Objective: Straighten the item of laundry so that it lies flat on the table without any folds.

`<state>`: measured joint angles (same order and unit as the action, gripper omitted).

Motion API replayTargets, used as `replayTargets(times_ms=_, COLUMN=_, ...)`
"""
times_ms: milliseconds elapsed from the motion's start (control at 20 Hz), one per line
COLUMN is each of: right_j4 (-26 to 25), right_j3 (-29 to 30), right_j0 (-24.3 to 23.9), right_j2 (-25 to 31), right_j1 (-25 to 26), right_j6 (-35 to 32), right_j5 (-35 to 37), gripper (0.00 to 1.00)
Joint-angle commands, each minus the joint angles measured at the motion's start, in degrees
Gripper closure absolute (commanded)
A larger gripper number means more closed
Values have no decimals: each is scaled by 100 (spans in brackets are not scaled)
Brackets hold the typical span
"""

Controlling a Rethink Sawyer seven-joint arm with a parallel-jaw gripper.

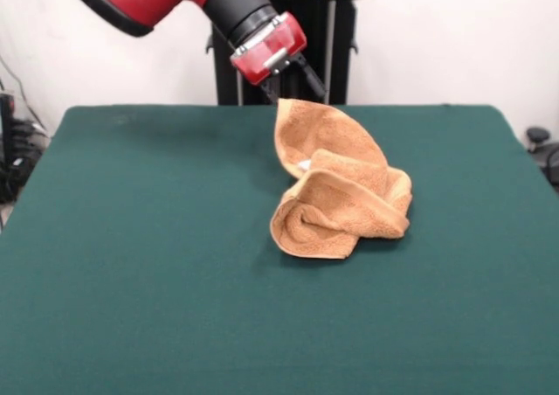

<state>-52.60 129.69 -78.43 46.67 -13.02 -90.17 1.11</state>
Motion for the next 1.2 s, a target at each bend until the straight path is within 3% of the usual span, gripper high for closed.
replayTargets(times_ms=50, right_j4=-247, right_j3=-843, right_j0=636, right_j2=-233, right_j1=-339, right_j6=-585, right_j5=-633, gripper=0)
replayTargets(times_ms=700, right_j4=-147, right_j3=-894, right_j0=289, right_j2=126, right_j1=-164, right_j6=-334, right_j5=-157, gripper=0)
replayTargets(times_ms=1200, right_j4=-247, right_j3=-920, right_j0=383, right_j2=-58, right_j1=-356, right_j6=-220, right_j5=-48, gripper=0)
